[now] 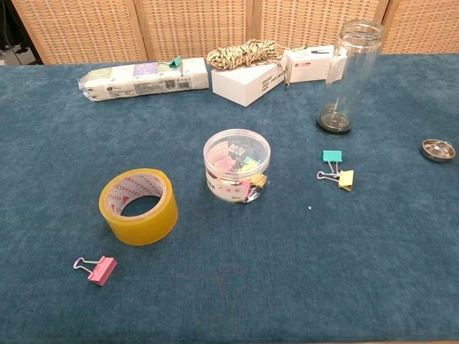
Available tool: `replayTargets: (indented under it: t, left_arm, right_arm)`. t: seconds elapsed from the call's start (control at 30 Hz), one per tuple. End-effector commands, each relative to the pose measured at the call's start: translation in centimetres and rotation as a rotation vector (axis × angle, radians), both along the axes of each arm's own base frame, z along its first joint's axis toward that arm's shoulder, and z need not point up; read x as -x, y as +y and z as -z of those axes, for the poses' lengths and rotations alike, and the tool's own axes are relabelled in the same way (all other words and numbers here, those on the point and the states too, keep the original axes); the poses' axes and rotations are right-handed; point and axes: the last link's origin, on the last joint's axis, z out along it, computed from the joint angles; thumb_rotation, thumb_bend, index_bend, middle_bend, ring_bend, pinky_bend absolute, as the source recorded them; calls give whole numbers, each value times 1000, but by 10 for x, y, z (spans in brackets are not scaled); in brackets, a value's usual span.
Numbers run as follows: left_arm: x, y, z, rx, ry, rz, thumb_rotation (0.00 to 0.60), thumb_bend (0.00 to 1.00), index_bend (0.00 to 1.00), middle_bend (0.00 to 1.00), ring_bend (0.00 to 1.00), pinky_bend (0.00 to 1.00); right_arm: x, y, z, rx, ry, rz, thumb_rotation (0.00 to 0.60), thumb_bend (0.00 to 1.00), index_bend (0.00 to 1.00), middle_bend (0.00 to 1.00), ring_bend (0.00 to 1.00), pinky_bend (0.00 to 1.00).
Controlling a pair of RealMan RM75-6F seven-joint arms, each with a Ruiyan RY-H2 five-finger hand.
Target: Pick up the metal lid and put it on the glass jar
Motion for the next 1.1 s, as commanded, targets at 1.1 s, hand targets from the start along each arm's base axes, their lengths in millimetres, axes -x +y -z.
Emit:
replayTargets:
  t: [1.1]
  left_arm:
    - [5,2,-8,8,-33,-18,600,92,0,0,0,0]
  right_arm:
    - [20,-99,72,-178,100,144,600,314,428,0,0,0]
